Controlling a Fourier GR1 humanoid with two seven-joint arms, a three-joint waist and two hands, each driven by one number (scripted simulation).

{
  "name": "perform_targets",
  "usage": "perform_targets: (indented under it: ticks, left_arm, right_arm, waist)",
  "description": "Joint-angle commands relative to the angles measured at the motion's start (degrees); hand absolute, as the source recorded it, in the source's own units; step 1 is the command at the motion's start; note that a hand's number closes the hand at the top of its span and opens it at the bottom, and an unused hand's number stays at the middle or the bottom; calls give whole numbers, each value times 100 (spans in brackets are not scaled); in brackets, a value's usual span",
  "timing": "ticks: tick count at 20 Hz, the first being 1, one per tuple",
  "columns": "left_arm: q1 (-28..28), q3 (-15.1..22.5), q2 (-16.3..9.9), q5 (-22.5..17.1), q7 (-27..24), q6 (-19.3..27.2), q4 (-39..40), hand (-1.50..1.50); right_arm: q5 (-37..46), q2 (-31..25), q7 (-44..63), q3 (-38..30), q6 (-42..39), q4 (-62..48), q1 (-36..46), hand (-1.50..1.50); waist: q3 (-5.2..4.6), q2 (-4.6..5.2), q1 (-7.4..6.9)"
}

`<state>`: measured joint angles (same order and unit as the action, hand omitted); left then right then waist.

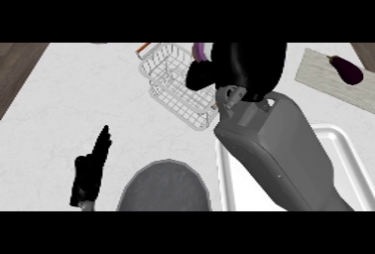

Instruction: Pick the can from the tray and place it in the tiered basket

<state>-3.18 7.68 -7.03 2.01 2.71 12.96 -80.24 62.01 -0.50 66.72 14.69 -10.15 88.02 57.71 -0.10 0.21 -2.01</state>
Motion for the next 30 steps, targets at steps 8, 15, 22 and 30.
perform_targets:
  ticks: [8, 15, 22, 30]
  left_arm:
    - [-153, -5, 86, 31, -242, 1, 57, 0]
    - [236, -63, 99, 64, -53, 13, 256, 0]
    - [-39, 17, 163, 57, -217, -39, 220, 0]
    - [-283, -366, -169, -177, -196, -195, 58, 0]
  right_arm:
    - [-184, 48, 375, -32, 1682, -2031, 31, 150]
    - [-1312, 48, -145, -502, 3180, -2324, -101, -150]
    - [-1998, 48, -847, -620, 4652, -2367, 0, -150]
    - [-662, -12, -406, -816, 5853, -1939, 3, -150]
  waist:
    - [8, 8, 14]
    - [13, 63, -84]
    - [12, 18, -31]
    - [3, -72, 234]
